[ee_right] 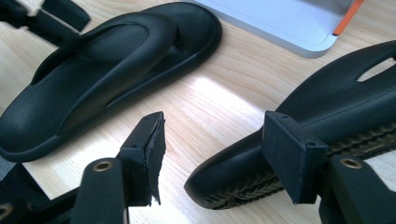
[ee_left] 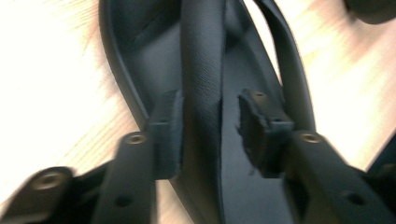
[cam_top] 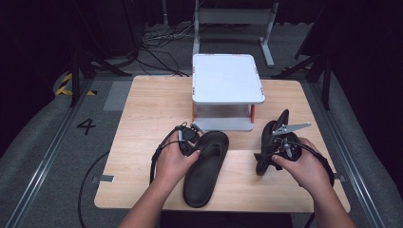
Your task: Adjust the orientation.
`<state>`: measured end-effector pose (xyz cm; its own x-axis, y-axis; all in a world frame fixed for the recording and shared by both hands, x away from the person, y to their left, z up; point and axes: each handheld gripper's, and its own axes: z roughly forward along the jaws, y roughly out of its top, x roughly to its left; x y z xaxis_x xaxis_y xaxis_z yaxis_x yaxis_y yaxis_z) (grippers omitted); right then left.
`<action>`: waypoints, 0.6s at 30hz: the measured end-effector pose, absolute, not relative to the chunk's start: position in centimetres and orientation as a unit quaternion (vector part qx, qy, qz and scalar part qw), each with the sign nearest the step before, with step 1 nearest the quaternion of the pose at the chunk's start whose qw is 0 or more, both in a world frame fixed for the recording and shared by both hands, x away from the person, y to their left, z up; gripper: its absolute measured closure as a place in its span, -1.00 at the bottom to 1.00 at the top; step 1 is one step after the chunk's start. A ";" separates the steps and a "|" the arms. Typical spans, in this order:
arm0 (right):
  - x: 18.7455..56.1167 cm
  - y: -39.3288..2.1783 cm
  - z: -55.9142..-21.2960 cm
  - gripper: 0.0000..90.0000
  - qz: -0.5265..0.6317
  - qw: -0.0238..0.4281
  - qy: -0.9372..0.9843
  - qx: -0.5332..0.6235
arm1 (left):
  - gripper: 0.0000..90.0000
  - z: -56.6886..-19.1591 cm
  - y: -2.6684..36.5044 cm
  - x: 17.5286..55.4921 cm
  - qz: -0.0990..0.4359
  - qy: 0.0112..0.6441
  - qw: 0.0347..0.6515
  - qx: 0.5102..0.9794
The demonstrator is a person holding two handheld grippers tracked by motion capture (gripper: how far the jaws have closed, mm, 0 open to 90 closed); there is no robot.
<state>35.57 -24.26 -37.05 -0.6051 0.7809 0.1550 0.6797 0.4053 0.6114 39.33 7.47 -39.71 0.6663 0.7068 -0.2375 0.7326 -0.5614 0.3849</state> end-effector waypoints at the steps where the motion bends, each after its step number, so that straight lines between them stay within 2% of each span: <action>1: 35.6 -24.4 -37.0 -0.09 0.327 0.079 0.834 0.438 | 0.15 -39.4 7.8 39.2 -0.024 0.404 0.227 0.886; 6: 35.9 -25.4 -36.4 -0.09 0.336 0.090 0.824 0.446 | 0.07 -39.0 10.4 38.6 -0.042 0.406 0.192 0.892; 10: 36.2 -26.2 -36.2 -0.09 0.337 0.102 0.817 0.456 | 0.21 -39.8 12.4 38.5 -0.081 0.418 0.150 0.893; 15: 36.4 -26.5 -36.2 -0.09 0.336 0.109 0.815 0.459 | 0.37 -40.1 12.7 37.9 -0.093 0.402 0.135 0.901; 18: 36.6 -26.7 -36.0 0.13 0.332 0.124 0.823 0.444 | 0.42 -40.5 13.0 37.5 -0.096 0.401 0.116 0.903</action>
<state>36.62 -26.70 -35.99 -0.5746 0.8135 0.0896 0.6484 0.3857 0.6563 37.55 13.01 -40.53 0.6594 0.7030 -0.2665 0.7475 -0.6511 0.1320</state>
